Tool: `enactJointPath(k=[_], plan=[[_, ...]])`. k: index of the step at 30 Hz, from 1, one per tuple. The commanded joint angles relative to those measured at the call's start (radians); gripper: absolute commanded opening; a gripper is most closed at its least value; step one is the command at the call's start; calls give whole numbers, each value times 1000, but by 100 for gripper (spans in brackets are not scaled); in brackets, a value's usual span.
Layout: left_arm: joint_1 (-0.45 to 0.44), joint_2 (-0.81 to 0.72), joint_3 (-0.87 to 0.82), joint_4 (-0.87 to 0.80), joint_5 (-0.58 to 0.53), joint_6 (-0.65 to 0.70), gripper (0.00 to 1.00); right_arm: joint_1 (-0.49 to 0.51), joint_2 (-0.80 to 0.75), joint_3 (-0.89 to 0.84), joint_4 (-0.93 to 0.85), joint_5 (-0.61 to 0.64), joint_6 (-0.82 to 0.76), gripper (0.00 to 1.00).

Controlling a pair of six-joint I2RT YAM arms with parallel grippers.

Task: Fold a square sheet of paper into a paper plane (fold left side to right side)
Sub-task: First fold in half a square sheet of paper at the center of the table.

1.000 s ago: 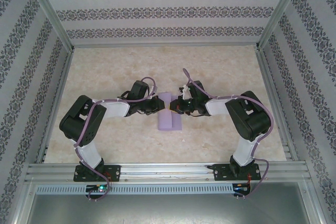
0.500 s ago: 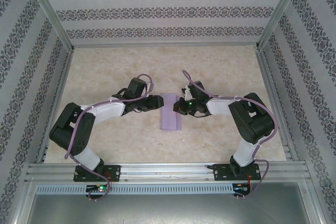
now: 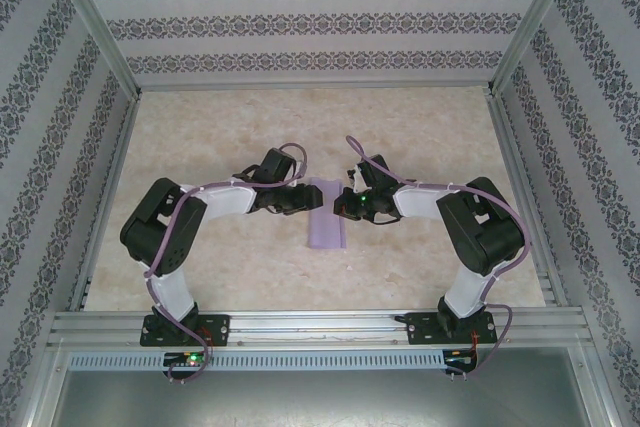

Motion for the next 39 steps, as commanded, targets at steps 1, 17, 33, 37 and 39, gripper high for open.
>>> enactJointPath(k=[1, 17, 33, 37, 39], plan=[[-17, 25, 28, -62, -16, 24, 49, 2, -27, 27, -25, 24, -26, 5], [-50, 99, 65, -148, -109, 40, 34, -28, -102, 3, -88, 87, -66, 31], [-94, 191, 140, -224, -174, 40, 35, -153, -303, -109, -166, 169, -129, 42], [-107, 209, 164, -249, -191, 49, 36, -159, -300, -115, -165, 162, -132, 42], [-111, 216, 174, -254, -192, 50, 37, -158, -297, -116, -164, 159, -132, 42]])
